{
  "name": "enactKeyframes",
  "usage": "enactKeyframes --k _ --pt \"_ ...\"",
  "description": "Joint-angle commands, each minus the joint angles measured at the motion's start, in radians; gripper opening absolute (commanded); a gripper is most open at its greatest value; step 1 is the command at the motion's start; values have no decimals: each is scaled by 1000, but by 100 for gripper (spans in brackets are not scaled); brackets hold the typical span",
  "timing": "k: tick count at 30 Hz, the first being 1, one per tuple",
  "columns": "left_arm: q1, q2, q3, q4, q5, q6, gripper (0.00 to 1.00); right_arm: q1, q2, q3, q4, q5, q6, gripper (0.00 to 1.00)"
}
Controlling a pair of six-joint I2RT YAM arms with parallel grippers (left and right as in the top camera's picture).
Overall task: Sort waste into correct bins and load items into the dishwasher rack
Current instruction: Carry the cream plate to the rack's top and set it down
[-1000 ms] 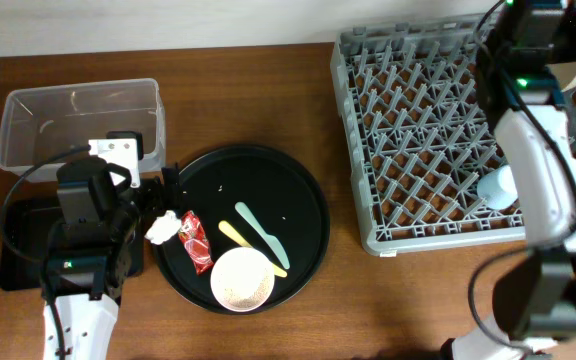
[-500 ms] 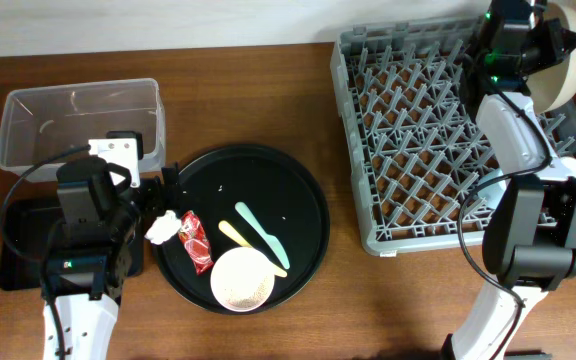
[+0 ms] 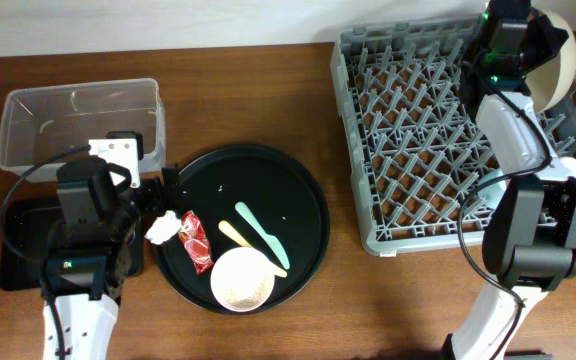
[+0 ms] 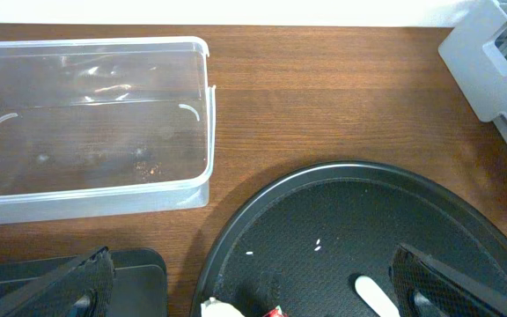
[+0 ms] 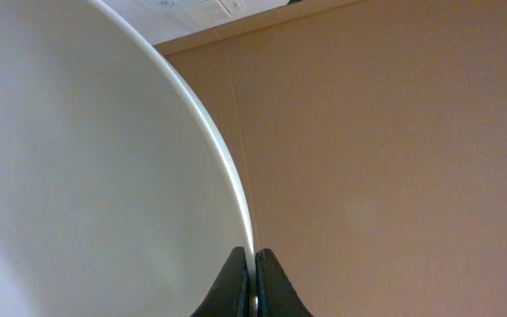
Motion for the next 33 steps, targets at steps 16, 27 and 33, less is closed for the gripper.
enactKeyframes --k 16,27,33 --pt "2 -1 23 -1 -8 15 99 108 4 11 -3 -14 -8 59" --pt "2 -1 23 -1 -8 15 99 176 -65 12 158 112 -8 78" --pt "2 -1 23 -1 -8 15 99 196 -76 12 126 181 -25 83"
